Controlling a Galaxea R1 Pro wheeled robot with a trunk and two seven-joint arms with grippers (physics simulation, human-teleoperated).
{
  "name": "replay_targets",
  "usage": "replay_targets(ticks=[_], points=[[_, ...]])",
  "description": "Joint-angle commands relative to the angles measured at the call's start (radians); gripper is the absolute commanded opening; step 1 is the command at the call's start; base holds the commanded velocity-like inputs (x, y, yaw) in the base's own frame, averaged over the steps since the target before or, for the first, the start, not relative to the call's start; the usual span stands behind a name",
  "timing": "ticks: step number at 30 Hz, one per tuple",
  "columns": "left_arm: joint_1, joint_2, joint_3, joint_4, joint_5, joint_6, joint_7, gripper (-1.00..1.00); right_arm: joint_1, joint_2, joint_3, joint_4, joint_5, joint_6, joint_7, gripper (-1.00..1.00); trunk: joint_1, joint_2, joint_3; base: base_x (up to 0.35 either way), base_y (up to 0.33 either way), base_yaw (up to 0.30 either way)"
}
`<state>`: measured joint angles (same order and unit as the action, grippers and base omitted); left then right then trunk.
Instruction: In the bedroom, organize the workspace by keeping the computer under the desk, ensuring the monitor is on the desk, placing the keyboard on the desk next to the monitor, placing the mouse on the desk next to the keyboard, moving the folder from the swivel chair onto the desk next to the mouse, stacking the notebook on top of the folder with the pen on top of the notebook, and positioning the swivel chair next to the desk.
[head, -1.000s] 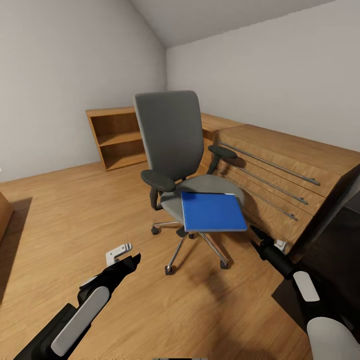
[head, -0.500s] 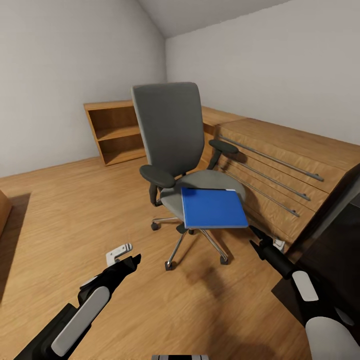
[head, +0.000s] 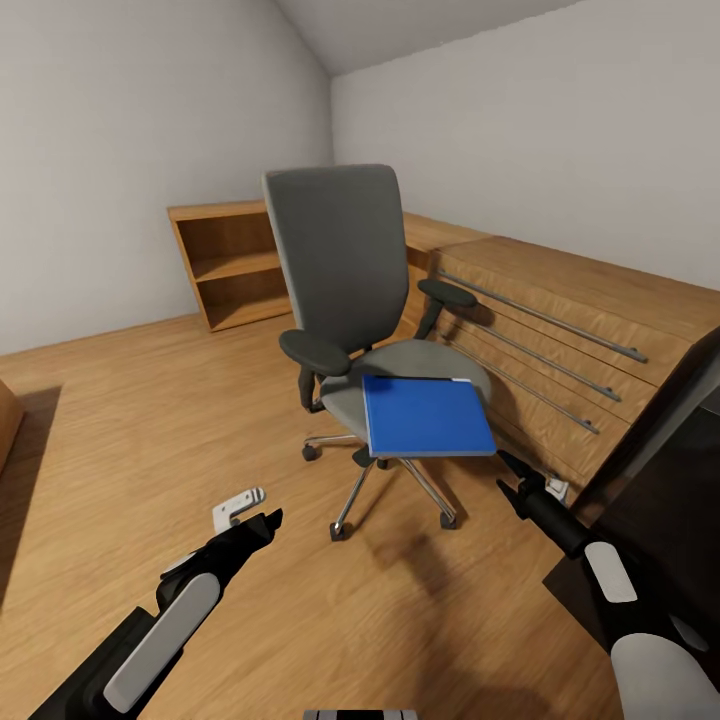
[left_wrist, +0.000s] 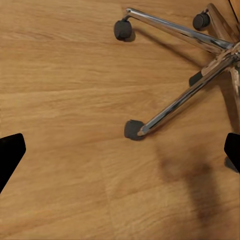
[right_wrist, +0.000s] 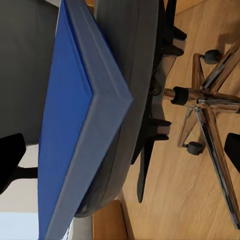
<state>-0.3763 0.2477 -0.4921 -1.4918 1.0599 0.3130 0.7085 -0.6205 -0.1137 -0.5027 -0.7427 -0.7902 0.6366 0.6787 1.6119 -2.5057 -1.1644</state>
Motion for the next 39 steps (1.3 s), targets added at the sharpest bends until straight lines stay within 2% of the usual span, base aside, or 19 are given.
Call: replay_targets(ticks=[1,5,8,9,10,11,14,15,18,21,34,39], points=[[-0.001,0.001,-0.002,0.0,0.005,0.001,0.007,1.0,-0.001,0.0,-0.002,0.0,-0.003,0.007,0.003,1.0,0.0,0.0,-0.001,0.0,0.0,0.0],[-0.001,0.001,-0.006,0.005,0.005,0.001,0.006,1.0,-0.001,0.0,-0.002,0.0,-0.004,0.009,0.008,1.0,0.0,0.0,-0.001,0.0,0.0,0.0],[-0.001,0.001,-0.022,0.006,0.004,0.001,0.007,1.0,-0.001,0.003,-0.005,0.0,-0.012,0.01,0.015,1.0,0.0,0.0,-0.001,0.0,0.0,0.0],[-0.001,0.001,-0.029,0.006,0.003,0.0,0.008,1.0,-0.001,0.005,-0.006,0.0,-0.03,0.012,0.022,1.0,0.0,0.0,-0.001,0.0,0.0,0.0],[-0.001,0.001,-0.036,0.007,0.002,0.0,0.009,1.0,0.0,0.006,-0.007,0.001,-0.098,0.022,0.038,1.0,0.0,0.0,-0.001,0.0,0.0,0.0],[-0.001,0.001,-0.038,0.007,0.002,0.0,0.009,1.0,0.0,0.005,-0.007,0.002,-0.145,0.033,0.042,1.0,0.0,0.0,-0.001,0.0,0.0,0.0],[-0.001,0.001,-0.04,0.007,0.002,0.0,0.009,1.0,0.0,0.002,-0.007,0.002,-0.214,0.058,0.045,1.0,0.0,0.0,-0.001,0.0,0.0,0.0],[-0.001,0.002,-0.041,0.007,0.002,0.0,0.009,1.0,0.001,0.001,-0.006,0.002,-0.249,0.079,0.045,1.0,0.0,0.0,-0.001,0.0,0.0,0.0],[-0.001,0.002,-0.041,0.007,0.002,0.0,0.009,1.0,0.001,0.0,-0.004,0.001,-0.283,0.104,0.043,1.0,0.0,0.0,-0.001,0.0,0.0,0.0],[-0.001,0.002,-0.042,0.007,0.002,0.0,0.009,1.0,0.001,0.0,-0.003,0.001,-0.292,0.114,0.031,1.0,0.0,0.0,-0.001,0.0,0.0,0.0],[-0.001,0.002,-0.042,0.007,0.002,0.0,0.009,1.0,0.001,-0.004,-0.004,-0.007,-0.285,0.12,0.008,1.0,0.0,0.0,-0.001,0.0,0.0,0.0],[-0.001,0.002,-0.042,0.007,0.002,-0.001,0.011,1.0,0.001,-0.014,-0.006,-0.002,-0.286,0.116,0.003,1.0,0.0,0.0,-0.001,0.0,0.0,0.0]])
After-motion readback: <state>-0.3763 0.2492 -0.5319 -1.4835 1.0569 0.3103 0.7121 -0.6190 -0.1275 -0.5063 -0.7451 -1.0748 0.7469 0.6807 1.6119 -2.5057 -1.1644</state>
